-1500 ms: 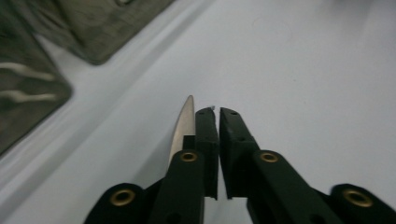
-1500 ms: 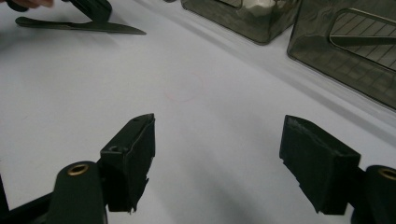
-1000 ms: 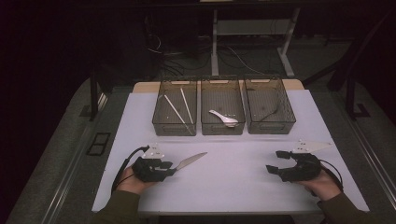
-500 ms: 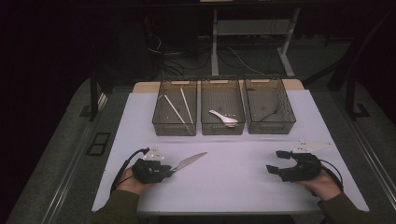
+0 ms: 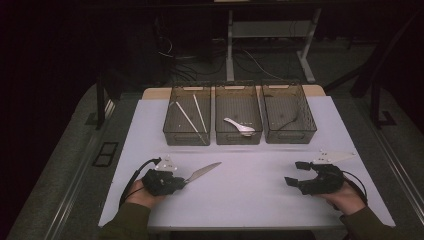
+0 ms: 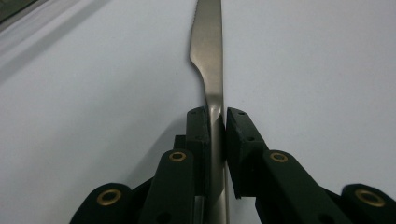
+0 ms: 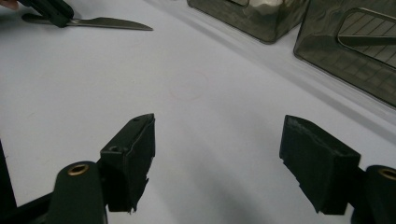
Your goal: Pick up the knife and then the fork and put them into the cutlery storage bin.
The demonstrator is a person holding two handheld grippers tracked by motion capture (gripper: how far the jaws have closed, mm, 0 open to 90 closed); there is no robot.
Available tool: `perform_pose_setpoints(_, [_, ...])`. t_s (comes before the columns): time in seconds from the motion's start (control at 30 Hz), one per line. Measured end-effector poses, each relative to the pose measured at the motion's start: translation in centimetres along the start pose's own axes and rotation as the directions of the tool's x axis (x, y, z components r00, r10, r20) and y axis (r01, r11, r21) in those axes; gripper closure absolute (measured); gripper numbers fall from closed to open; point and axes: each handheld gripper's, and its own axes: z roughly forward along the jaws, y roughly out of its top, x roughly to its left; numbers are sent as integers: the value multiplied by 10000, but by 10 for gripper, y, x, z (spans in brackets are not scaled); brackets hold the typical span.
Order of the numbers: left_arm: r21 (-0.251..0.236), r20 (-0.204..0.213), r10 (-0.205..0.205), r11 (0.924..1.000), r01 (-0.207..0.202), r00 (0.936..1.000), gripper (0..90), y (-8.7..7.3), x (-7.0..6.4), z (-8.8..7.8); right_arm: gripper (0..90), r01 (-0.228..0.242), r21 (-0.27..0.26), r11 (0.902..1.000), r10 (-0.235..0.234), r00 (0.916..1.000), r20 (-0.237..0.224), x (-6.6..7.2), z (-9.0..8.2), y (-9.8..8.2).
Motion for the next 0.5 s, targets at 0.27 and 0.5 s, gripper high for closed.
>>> perform_pose_setpoints(0.27, [-457,114,-55,9989,60,9999,793,7,-6,-3,266,-45,-26,10000,45,10000,-6,-1,-1,0])
perform_pose_setpoints(0.5, [-1361,331,110,9907,-64,9994,792,19,-15,-9,266,-47,-62,10000,47,10000,-3,-1,-1,1])
